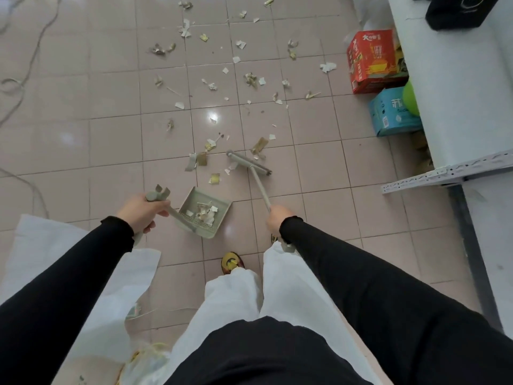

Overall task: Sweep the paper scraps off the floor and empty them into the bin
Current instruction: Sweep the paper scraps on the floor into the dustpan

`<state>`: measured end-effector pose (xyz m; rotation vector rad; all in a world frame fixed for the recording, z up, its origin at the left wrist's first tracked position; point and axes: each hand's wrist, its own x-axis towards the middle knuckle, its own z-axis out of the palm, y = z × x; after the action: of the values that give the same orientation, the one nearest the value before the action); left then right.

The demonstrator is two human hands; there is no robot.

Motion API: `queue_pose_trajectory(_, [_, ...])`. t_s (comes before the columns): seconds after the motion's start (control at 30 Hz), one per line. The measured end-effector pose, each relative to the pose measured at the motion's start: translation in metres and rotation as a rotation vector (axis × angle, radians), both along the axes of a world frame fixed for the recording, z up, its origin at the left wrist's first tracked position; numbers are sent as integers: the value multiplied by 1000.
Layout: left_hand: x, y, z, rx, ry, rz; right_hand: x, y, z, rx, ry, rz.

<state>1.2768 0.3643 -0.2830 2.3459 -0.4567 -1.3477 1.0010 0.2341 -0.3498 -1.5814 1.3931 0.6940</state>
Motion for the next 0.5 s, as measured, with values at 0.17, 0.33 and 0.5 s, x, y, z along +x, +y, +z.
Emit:
queue_pose_trajectory(0.17, [10,-21,0,14,15,-12,-11,6,9,173,30,52])
queue_pose_trajectory(0.33, [15,-25,-3,9,28,-24,-68,7,67,262,-98,-19])
queue_pose_trajectory(0.5, [15,-21,-6,9,38,-37,-55,24,50,124,-105,-8])
